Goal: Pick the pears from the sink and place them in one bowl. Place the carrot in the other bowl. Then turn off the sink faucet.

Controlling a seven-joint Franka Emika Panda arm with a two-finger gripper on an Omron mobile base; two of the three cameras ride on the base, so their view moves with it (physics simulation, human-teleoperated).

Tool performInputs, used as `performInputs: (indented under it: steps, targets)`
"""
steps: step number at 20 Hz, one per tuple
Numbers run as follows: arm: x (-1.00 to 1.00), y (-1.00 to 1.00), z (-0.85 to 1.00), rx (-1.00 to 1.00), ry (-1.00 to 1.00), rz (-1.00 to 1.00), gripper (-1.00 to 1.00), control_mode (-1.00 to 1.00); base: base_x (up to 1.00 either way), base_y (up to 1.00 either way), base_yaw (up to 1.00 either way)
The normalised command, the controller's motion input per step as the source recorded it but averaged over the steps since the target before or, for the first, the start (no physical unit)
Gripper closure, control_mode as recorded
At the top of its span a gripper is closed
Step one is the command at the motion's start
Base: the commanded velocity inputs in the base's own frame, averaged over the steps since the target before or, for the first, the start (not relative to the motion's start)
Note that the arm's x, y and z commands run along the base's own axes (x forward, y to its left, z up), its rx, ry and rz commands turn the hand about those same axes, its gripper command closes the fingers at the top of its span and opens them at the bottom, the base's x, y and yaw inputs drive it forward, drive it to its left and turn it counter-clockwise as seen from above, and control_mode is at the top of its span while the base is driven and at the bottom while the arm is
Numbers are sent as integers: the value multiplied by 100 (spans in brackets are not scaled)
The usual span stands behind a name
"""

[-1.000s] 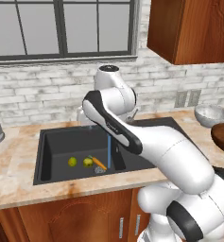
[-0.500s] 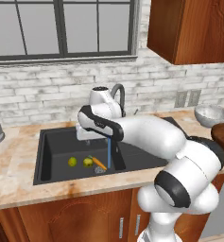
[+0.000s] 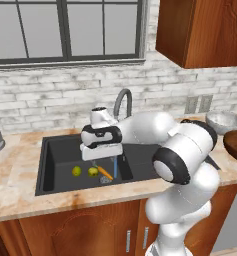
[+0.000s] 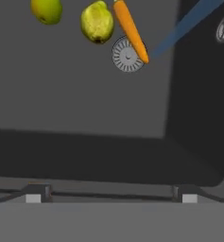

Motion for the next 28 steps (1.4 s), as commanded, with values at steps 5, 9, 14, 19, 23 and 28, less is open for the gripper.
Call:
performInputs:
  steps: [5, 9, 14, 19, 23, 28]
  targets:
    - [49, 0, -68, -6, 11, 0, -100, -100, 0, 0, 0]
    - [16, 3, -19, 0, 1, 0, -100, -100, 0, 0, 0]
    - [44, 2, -43, 0, 11, 0, -100, -100, 0, 0, 0]
    - [65, 1, -40, 0, 8, 0, -100, -100, 0, 0, 0]
    - [15, 29, -3, 0, 1, 1, -100, -100, 0, 0, 0]
    - [54, 37, -28, -2, 3, 0, -100, -100, 0, 0, 0]
